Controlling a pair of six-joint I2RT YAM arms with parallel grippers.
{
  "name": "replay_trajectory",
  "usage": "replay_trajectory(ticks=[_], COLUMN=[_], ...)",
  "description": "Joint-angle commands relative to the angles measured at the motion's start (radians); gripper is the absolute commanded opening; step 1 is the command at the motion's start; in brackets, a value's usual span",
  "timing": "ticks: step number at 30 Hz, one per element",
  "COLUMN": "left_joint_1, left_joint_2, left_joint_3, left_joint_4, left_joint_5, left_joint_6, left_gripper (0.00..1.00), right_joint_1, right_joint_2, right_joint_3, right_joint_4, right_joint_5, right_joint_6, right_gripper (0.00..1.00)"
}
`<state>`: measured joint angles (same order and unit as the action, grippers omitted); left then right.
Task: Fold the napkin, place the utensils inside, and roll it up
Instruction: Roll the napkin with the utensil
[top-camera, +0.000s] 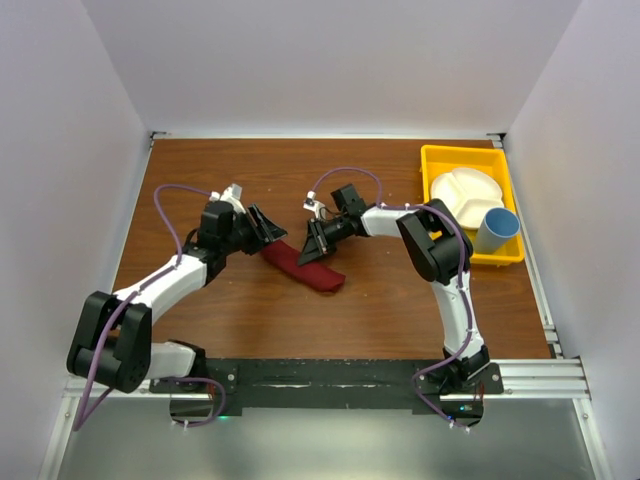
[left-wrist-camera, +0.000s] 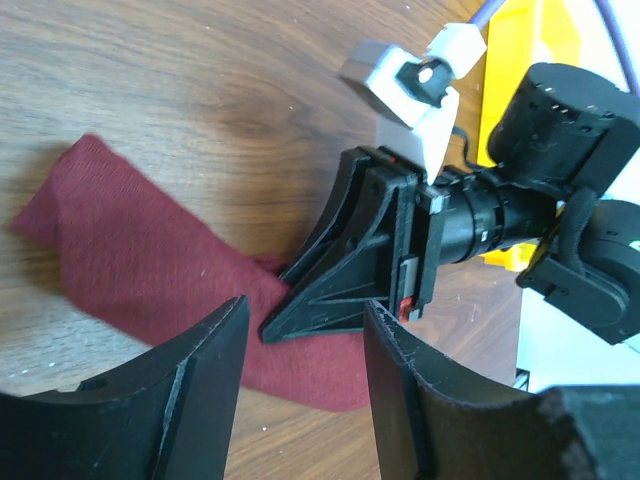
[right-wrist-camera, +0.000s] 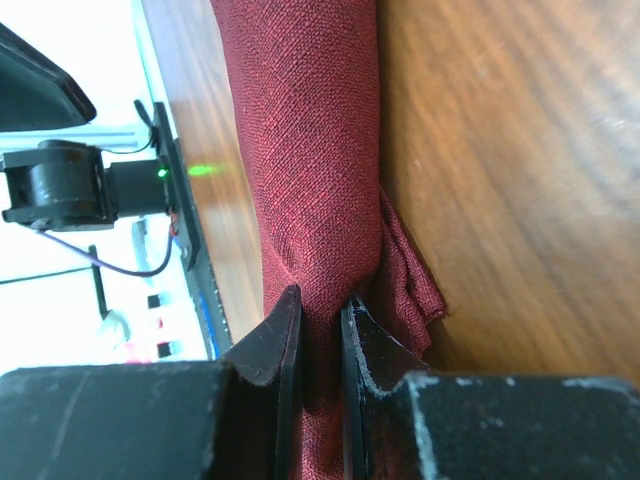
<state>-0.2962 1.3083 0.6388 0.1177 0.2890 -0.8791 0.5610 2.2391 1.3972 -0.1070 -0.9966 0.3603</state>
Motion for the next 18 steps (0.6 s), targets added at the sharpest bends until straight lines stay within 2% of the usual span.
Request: replay_trajectory(ticks=[1, 5, 8, 18], left_joint_1=[-0.009, -0.020, -0.034, -0.052], left_joint_2=[0.000, -0.012, -0.003, 0.077], left_joint_3=[-0.011, -0.039, -0.041, -0.050], left_joint_4=[0.060, 0.069, 0.013, 0.050], left_joint_5=[0.035, 0.053, 0.061, 0.018], left_joint_6=[-0.026, -0.046, -0.083, -0.104], left_gripper=[0.52, 0.51, 0.52, 0.52], right_joint_1=[0.011, 0.011, 0.011, 0.010], right_joint_2=[-0.006, -0.029, -0.039, -0.018], right_joint_3=[-0.041, -0.038, -0.040, -0.041], right_joint_4=[-0.020, -0.013, -0.003, 0.012], right_joint_5=[0.044, 0.073, 0.082, 0.093], right_joint_6=[0.029, 0.046, 0.058, 0.103], right_gripper=[0.05, 0.03, 0.02, 0.08])
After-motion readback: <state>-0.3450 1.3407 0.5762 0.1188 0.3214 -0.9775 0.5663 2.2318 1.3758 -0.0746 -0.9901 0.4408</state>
